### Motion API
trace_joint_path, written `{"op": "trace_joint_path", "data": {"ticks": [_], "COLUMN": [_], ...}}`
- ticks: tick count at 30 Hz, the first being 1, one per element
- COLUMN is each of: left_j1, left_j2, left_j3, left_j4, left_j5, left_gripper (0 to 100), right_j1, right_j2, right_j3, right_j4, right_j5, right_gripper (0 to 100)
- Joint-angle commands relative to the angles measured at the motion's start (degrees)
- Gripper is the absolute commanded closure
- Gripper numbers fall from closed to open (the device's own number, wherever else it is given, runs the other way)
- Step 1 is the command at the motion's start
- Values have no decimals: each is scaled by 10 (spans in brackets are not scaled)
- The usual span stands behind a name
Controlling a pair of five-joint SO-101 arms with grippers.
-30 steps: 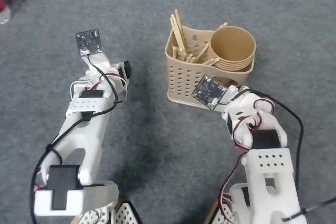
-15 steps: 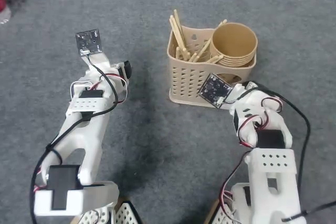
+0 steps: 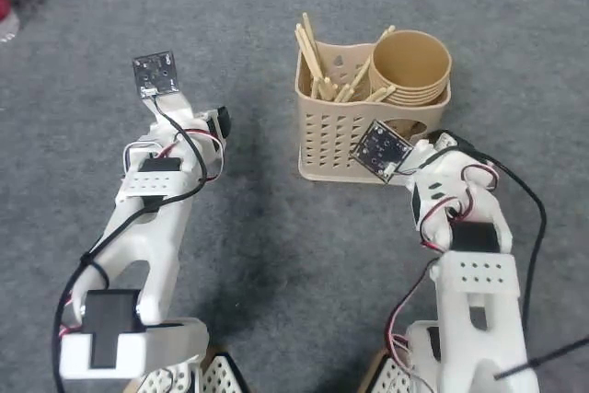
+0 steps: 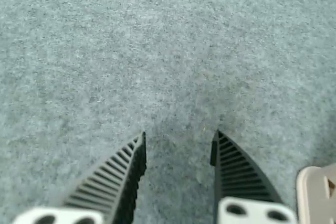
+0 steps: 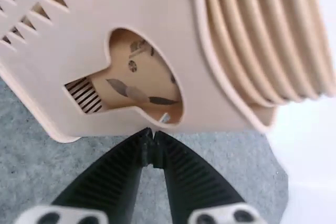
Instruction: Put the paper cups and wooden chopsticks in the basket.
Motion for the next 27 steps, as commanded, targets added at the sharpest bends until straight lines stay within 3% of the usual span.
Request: {"op": "trace_joint_path", "data": {"ticks": [1, 5, 10, 15, 19, 24, 27], "left_j1": [-2, -1, 0, 0, 1, 19, 19], "left_j2": [-5, -5, -5, -5, -6, -46, -153], "left_j3": [-1, -1, -2, -2, -3, -4, -7], "left_j4": [-8, -8, -10, -10, -9, 4, 91], "left_j5": [2, 2, 2, 2, 2, -36, -89], "left_gripper": [802, 802, 802, 802, 802, 802, 802], "right_j1": [4, 0, 0, -42, -61, -62, -61], "right_j2": [41, 29, -62, -233, -353, -339, -321], "right_j3": [-9, -8, -9, -41, -115, -149, -149], "right_j4": [-24, -20, 4, 182, 315, 426, 474], "right_j5": [4, 0, -99, -179, -290, -391, -421], "right_gripper": [991, 991, 991, 991, 991, 990, 990]}}
